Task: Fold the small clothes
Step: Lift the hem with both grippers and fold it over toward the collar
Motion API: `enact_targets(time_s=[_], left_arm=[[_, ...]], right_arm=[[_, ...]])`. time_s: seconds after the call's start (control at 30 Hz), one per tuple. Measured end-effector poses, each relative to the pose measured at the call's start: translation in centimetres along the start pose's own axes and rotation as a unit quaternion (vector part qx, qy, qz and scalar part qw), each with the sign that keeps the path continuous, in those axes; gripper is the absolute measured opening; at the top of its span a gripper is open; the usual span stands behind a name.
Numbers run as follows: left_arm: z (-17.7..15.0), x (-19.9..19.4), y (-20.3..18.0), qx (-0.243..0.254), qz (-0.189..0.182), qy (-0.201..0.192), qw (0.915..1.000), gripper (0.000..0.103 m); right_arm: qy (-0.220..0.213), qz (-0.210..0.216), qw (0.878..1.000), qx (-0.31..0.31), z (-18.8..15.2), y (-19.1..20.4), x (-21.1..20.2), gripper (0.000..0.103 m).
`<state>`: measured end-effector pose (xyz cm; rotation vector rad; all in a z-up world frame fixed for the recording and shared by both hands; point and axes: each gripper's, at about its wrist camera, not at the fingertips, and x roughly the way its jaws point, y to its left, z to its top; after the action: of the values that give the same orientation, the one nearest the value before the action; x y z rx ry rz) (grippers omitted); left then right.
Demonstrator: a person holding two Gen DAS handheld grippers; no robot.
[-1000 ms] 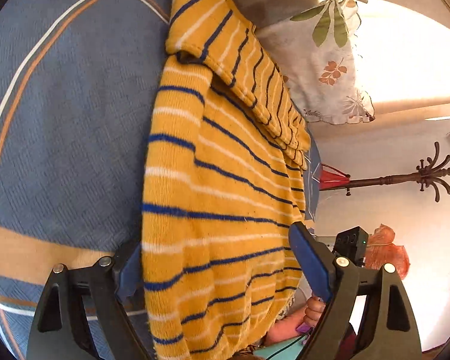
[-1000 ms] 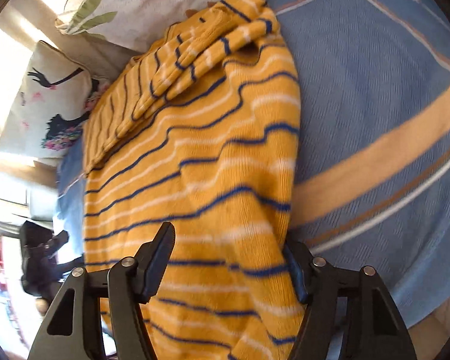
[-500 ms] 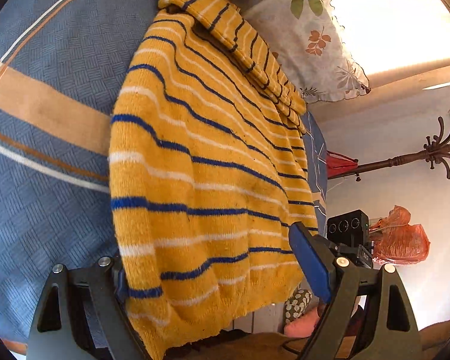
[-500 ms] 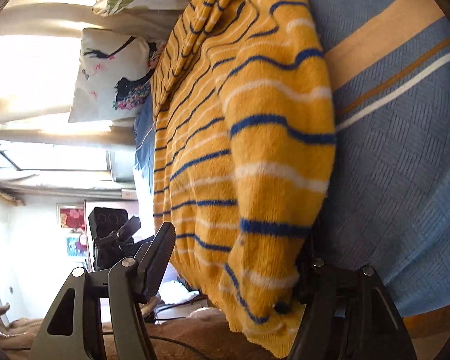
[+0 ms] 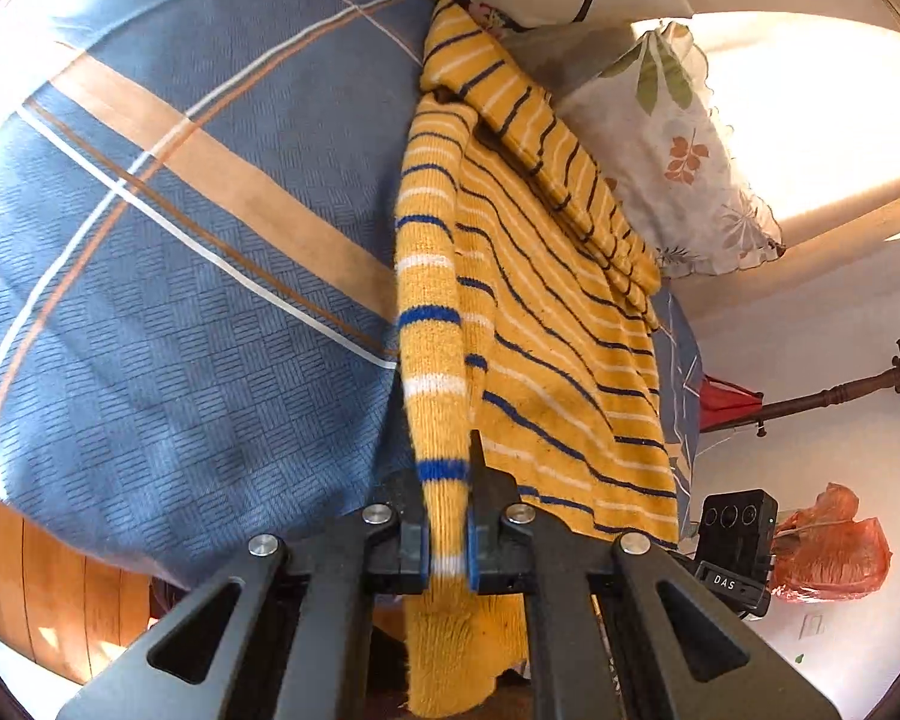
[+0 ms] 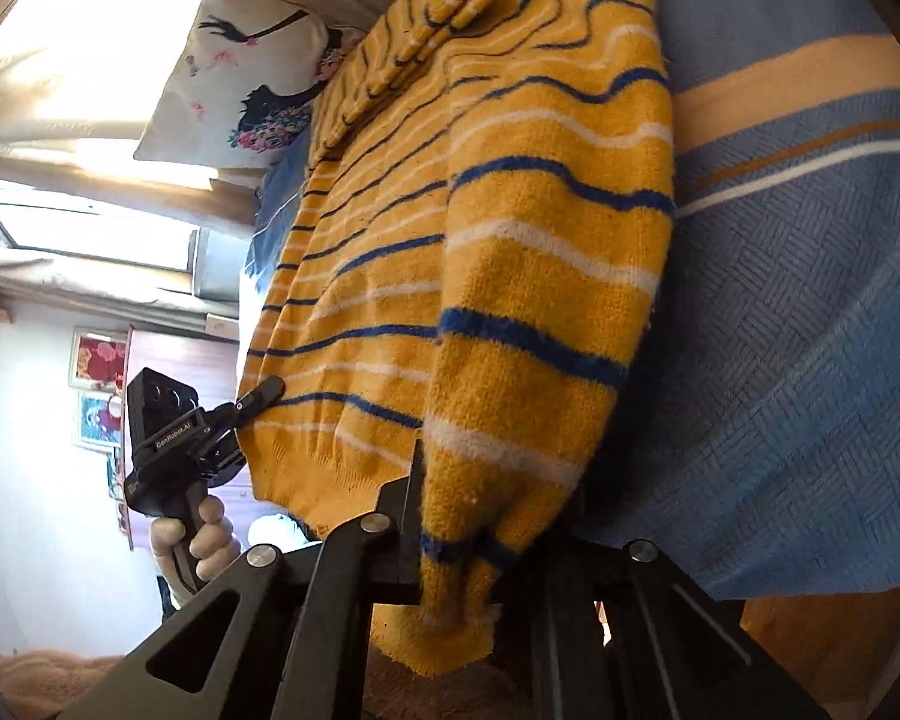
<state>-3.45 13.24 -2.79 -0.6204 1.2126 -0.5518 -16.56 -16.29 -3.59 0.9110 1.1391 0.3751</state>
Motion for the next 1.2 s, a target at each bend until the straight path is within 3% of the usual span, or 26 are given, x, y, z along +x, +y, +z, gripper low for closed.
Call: enact_targets(time_s=[0.27, 0.4, 0.57, 0.63, 0.7, 0.77, 0.93, 1.0, 1.03, 1.07, 1.2], left_arm=[[-3.3, -4.3, 0.4, -0.023, -0.018, -0.019, 0.9994, 0.005], [-4.5, -3.6, 0.9, -0.013, 0.006, -0.01, 0.9998, 0.005], [-4.9, -1.8, 1.2, -0.007, 0.037, 0.007, 0.9993, 0.005], [-5.0, -1.5, 1.6, -0.007, 0.048, 0.009, 0.9988, 0.01], [-5.3, -1.2, 2.0, -0.015, 0.053, 0.005, 0.9985, 0.041], [-5.7, -1.1, 2.7, -0.023, 0.049, -0.002, 0.9985, 0.056], [-6.4, 0.1, 3.2, -0.028, 0.041, 0.008, 0.9987, 0.061], [-6.5, 0.8, 2.9, -0.03, 0.034, 0.019, 0.9988, 0.058], [-6.5, 1.1, 2.5, -0.023, 0.027, 0.028, 0.999, 0.048], [-6.6, 1.5, 2.0, -0.014, 0.029, 0.039, 0.9987, 0.007], [-6.5, -0.1, 1.1, -0.015, 0.029, 0.023, 0.9992, 0.006]], right_arm=[[0.019, 0.01, 0.999, -0.044, -2.3, 1.1, -4.5, 0.009], [0.041, 0.008, 0.998, -0.041, -3.9, 0.1, -5.1, 0.009], [0.044, 0.003, 0.999, -0.004, -3.3, -2.0, -4.0, 0.01], [0.051, 0.001, 0.999, -0.007, -3.3, -2.1, -3.9, 0.01], [0.057, -0.003, 0.998, -0.013, -3.3, -2.0, -3.9, 0.01], [0.06, -0.005, 0.998, -0.01, -3.1, -1.8, -3.5, 0.01], [0.071, -0.01, 0.997, 0.002, -2.9, -1.6, -2.0, 0.012], [0.075, -0.013, 0.997, 0.005, -2.8, -1.2, -1.3, 0.012], [0.077, -0.013, 0.997, 0.007, -2.7, -1.1, -1.0, 0.012], [0.079, -0.014, 0.997, 0.008, -2.5, -0.9, -0.7, 0.012], [0.088, -0.01, 0.996, -0.007, -2.1, -0.4, -0.8, 0.012]])
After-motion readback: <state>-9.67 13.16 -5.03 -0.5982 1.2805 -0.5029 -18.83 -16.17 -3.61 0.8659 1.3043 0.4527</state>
